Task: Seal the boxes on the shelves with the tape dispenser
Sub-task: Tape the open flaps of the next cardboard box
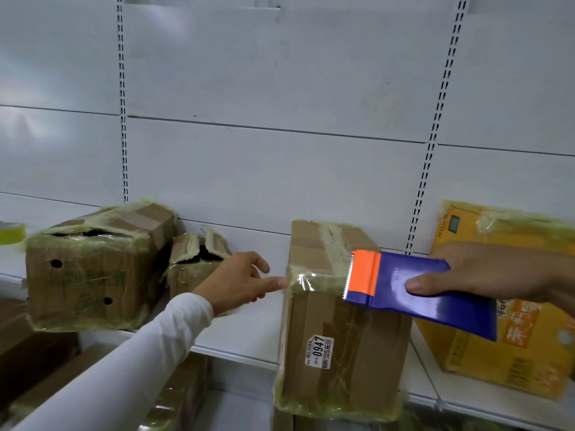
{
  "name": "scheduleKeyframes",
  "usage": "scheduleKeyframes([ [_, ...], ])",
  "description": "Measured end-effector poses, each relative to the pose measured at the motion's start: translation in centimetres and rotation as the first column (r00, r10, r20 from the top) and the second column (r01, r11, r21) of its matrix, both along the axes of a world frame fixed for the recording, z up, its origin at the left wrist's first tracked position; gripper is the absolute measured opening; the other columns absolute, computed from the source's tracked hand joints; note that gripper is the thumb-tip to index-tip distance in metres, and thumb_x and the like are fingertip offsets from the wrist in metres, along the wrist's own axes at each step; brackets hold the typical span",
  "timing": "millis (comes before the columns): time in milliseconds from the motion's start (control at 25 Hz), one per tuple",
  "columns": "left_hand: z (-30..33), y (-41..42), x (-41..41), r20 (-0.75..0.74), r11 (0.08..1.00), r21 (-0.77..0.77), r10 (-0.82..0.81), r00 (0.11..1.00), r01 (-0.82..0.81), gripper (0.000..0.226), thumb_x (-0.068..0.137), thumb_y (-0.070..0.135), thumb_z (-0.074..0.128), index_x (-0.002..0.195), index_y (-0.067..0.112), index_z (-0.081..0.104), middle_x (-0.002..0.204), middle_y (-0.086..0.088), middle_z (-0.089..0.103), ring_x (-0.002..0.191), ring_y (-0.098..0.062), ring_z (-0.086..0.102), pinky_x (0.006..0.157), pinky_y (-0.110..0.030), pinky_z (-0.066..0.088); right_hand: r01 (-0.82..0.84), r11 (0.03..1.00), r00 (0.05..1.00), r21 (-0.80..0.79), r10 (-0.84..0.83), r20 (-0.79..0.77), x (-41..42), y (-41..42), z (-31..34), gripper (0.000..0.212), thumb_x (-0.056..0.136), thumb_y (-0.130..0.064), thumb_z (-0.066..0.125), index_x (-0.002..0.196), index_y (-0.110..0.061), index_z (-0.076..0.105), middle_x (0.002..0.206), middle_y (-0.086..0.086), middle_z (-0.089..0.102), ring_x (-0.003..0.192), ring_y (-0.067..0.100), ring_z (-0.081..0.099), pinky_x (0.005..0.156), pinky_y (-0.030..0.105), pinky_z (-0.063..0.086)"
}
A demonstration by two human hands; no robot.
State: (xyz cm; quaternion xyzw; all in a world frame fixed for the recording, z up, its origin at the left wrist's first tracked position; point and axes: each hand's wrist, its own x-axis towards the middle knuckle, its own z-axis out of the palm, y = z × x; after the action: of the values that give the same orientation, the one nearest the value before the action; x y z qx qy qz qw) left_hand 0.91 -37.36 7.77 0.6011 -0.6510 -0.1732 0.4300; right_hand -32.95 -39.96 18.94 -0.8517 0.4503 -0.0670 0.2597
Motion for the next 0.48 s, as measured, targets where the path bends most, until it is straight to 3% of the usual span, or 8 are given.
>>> scheduleKeyframes([
  [80, -0.6, 0.2, -0.1, 0.108, 0.978, -0.19, 0.11, 0.988, -0.089, 0.039, 0.082, 0.045, 0.066, 0.112, 0.022, 0.057, 0.068, 0.0, 0.066, 0.062, -0.008, 0.062, 0.065, -0.026, 0.05, 0.023, 1.0, 1.0, -0.003, -0.023, 0.002, -0.3, -0.2, -0.2, 0.044, 0.074, -0.06, 0.066, 0.071, -0.017, 0.062, 0.061, 0.001, 0.068, 0.05, 0.01, 0.061, 0.052, 0.018, 0.041],
  [160, -0.4, 0.5, -1.2, 0.156, 0.921, -0.388, 0.03, 0.987, 0.033, 0.046, 0.087, 0.054, 0.054, 0.124, 0.026, 0.057, 0.061, 0.006, 0.062, 0.059, -0.003, 0.059, 0.065, -0.018, 0.046, 0.026, 1.0, 1.0, -0.013, -0.026, -0.007, -0.4, -0.4, -0.3, 0.046, 0.073, -0.061, 0.065, 0.072, -0.016, 0.062, 0.063, 0.001, 0.069, 0.052, 0.01, 0.062, 0.053, 0.02, 0.041],
  [280, 0.0, -0.1, -2.7, 0.448, 0.888, -0.409, -0.004, 0.894, 0.209, 0.048, 0.086, 0.062, 0.049, 0.12, 0.03, 0.062, 0.068, 0.009, 0.06, 0.063, -0.004, 0.054, 0.064, -0.017, 0.044, 0.022, 1.0, 1.0, 0.004, -0.022, 0.004, -0.4, -0.7, -0.4, 0.043, 0.074, -0.062, 0.065, 0.073, -0.019, 0.065, 0.067, 0.0, 0.071, 0.054, 0.009, 0.064, 0.053, 0.018, 0.043],
  [400, 0.1, -0.4, -2.8, 0.424, 0.89, -0.387, -0.059, 0.904, 0.24, 0.035, 0.088, 0.049, 0.055, 0.11, 0.025, 0.068, 0.074, 0.006, 0.063, 0.066, -0.007, 0.053, 0.065, -0.025, 0.047, 0.0, 1.0, 1.0, 0.013, 0.0, 0.002, -0.5, -0.7, -0.8, 0.054, 0.075, -0.068, 0.067, 0.089, -0.016, 0.068, 0.08, 0.002, 0.076, 0.064, 0.011, 0.069, 0.06, 0.021, 0.048],
  [480, 0.2, -0.2, -2.8, 0.463, 0.899, -0.358, -0.065, 0.884, 0.253, 0.036, 0.088, 0.05, 0.054, 0.11, 0.026, 0.068, 0.074, 0.006, 0.062, 0.065, -0.007, 0.052, 0.064, -0.026, 0.046, 0.0, 1.0, 1.0, 0.01, 0.0, 0.011, -0.6, -0.7, -1.0, 0.057, 0.069, -0.072, 0.066, 0.087, -0.018, 0.068, 0.08, 0.001, 0.076, 0.063, 0.011, 0.069, 0.06, 0.021, 0.047],
])
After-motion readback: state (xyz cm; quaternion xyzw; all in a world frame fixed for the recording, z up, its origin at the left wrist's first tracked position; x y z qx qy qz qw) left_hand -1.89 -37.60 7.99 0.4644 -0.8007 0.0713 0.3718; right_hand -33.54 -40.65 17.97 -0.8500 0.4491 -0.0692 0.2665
